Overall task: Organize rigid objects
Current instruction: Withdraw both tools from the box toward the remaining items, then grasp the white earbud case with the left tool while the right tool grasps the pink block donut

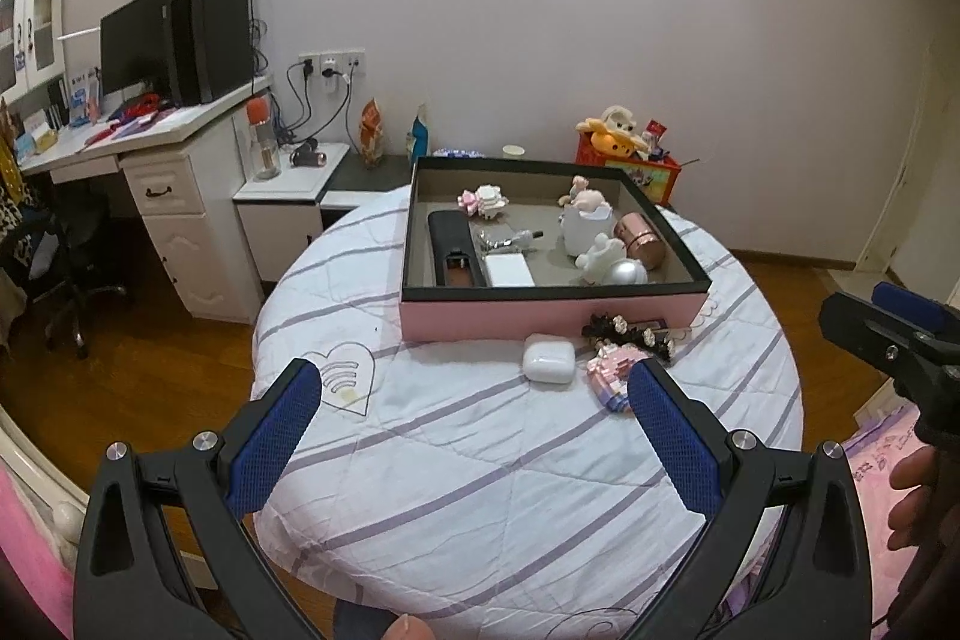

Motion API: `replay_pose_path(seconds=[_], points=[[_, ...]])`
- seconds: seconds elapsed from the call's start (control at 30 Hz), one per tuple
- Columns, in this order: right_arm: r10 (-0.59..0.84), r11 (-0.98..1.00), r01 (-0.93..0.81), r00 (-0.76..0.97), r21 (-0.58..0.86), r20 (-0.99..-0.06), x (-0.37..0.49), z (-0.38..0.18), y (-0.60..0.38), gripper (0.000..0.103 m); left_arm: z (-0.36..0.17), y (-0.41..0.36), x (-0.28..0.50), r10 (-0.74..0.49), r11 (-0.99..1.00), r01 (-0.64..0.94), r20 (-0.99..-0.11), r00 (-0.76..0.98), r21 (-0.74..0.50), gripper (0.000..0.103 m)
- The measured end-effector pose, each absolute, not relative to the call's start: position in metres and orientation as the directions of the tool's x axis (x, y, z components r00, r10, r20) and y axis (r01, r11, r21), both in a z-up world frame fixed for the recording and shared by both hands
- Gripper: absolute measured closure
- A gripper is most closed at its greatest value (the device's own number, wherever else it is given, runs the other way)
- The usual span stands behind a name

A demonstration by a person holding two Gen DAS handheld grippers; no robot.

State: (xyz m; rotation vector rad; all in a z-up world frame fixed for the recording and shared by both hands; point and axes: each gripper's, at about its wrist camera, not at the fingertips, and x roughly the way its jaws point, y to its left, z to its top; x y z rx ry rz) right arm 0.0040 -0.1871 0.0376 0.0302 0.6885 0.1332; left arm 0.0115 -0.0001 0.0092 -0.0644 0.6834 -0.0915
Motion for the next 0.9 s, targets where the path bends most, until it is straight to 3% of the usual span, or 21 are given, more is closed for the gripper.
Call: replay_pose_path(seconds=[0.43, 0.9], points=[[0.087, 0.996, -0.048, 0.701, 0.075, -0.708, 0.028, 0.002, -0.217, 0.0, -0.052, -0.032, 0.061, -0.141, 0.99, 0.117, -0.72, 0.679, -0.083, 0.0], [0.096, 0.995, -0.045, 0.619, 0.087, -0.78, 0.064, -0.038, -0.228, 0.0, -0.112, -0.061, 0.136, -0.096, 0.989, 0.148, -0.794, 0.6, -0.008, 0.0]])
